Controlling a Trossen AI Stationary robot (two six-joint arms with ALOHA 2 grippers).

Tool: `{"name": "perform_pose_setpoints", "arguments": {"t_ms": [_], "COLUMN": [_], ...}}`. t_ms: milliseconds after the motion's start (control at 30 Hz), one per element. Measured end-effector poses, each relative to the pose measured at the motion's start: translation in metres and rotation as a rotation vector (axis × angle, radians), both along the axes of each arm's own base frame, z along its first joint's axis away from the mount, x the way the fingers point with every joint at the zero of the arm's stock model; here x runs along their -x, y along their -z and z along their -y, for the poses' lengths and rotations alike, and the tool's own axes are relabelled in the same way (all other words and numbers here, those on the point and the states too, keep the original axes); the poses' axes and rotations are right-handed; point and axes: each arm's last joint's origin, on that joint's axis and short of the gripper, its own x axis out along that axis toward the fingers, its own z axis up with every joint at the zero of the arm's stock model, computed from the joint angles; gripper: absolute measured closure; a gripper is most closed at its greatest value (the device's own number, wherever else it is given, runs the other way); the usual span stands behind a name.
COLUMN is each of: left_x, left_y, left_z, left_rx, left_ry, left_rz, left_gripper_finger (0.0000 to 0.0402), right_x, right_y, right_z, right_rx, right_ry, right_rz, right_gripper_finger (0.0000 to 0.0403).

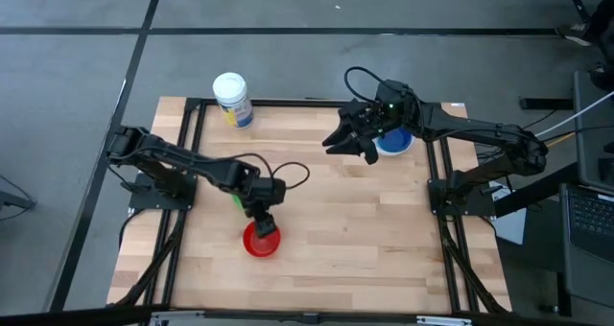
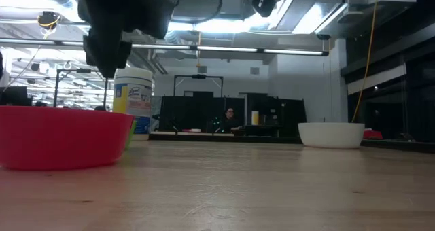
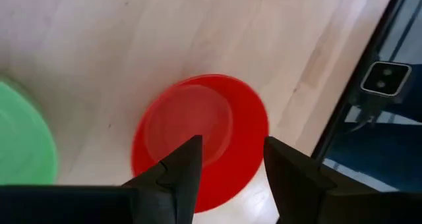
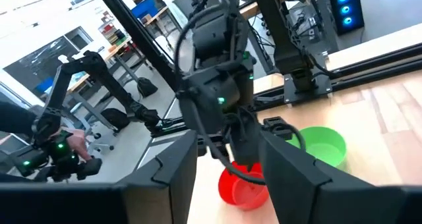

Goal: Nest bowls inside each other
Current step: Stack the red bowl on the blue bowl

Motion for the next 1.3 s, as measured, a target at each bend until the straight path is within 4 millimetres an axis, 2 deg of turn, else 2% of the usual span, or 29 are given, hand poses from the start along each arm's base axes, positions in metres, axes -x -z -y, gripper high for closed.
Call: {"name": "perform_pose_setpoints", "arguments": {"t_ms": [200, 400, 700, 900, 1000, 1200, 1300], "left_x": [0.006, 0.012, 0.012, 0.012, 0.012, 0.025, 0.026], "left_y": [0.01, 0.022, 0.025, 0.028, 0.038, 0.067, 0.071], "left_z": [-0.004, -0.011, -0.015, -0.017, -0.019, -0.019, -0.02], "left_rx": [-0.025, -0.02, -0.036, -0.074, -0.084, -0.031, -0.03], "left_ry": [0.04, 0.057, 0.078, 0.086, 0.085, 0.059, 0.058], "left_rz": [-0.03, -0.062, -0.05, -0.055, -0.059, -0.103, -0.087], "left_gripper_finger": [0.0244, 0.0243, 0.0189, 0.0183, 0.0183, 0.0183, 0.0189], "right_x": [-0.002, -0.002, -0.003, -0.003, -0.003, -0.003, -0.003], "right_y": [-0.001, -0.001, -0.001, -0.002, -0.002, -0.002, -0.002], "right_z": [-0.006, -0.01, -0.01, -0.009, -0.009, -0.009, -0.009], "right_rx": [0.002, 0.005, -0.013, -0.017, -0.017, -0.03, -0.035], "right_ry": [-0.01, -0.011, 0.007, 0.014, 0.014, 0.016, 0.017], "right_rz": [0.006, 0.005, -0.002, 0.0, 0.0, -0.001, -0.002], "right_gripper_finger": [0.0225, 0.0233, 0.0233, 0.0231, 0.0238, 0.0244, 0.0243]}}
